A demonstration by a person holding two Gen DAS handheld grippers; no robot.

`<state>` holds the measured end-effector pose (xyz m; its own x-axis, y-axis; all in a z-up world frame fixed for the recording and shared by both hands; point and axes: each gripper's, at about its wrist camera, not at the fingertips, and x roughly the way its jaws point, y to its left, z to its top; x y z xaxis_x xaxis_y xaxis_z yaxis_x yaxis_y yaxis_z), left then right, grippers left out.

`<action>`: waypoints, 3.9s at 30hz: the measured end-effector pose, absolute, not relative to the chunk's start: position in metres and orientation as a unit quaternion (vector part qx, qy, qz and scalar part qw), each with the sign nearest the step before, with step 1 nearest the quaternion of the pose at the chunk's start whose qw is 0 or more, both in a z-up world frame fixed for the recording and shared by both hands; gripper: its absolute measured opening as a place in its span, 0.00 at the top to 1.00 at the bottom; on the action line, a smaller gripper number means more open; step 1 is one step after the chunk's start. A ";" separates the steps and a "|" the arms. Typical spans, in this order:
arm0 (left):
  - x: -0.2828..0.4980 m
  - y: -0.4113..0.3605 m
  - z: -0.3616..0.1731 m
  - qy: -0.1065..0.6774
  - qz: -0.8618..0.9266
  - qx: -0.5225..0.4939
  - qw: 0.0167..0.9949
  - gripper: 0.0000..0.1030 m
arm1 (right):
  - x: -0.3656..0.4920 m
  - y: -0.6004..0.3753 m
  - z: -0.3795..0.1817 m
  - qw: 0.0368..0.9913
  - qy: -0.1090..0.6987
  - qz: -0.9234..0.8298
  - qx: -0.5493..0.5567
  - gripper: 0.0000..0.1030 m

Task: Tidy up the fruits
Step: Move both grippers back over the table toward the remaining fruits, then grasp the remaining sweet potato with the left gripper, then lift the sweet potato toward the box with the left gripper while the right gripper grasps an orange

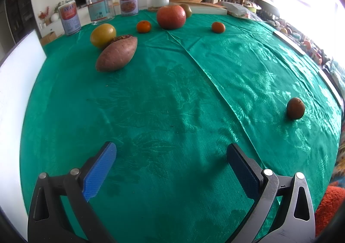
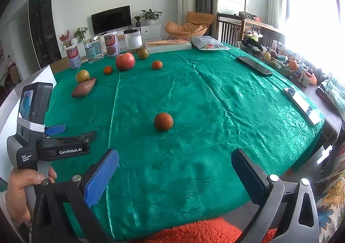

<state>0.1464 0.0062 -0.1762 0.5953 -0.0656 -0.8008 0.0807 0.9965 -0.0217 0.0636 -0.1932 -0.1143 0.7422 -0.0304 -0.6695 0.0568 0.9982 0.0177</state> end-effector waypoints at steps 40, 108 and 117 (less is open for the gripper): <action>0.146 0.007 -0.177 0.446 -0.046 0.004 0.894 0.01 | 0.053 -0.194 -0.108 0.944 0.329 -0.017 0.021 0.00; 0.214 0.065 -0.139 0.540 -0.096 -0.074 0.833 0.15 | 0.048 -0.198 -0.109 0.944 0.327 -0.016 0.034 0.00; 0.205 0.063 -0.158 0.541 -0.074 -0.032 0.837 0.61 | 0.051 -0.246 -0.117 0.925 0.327 0.069 0.182 0.00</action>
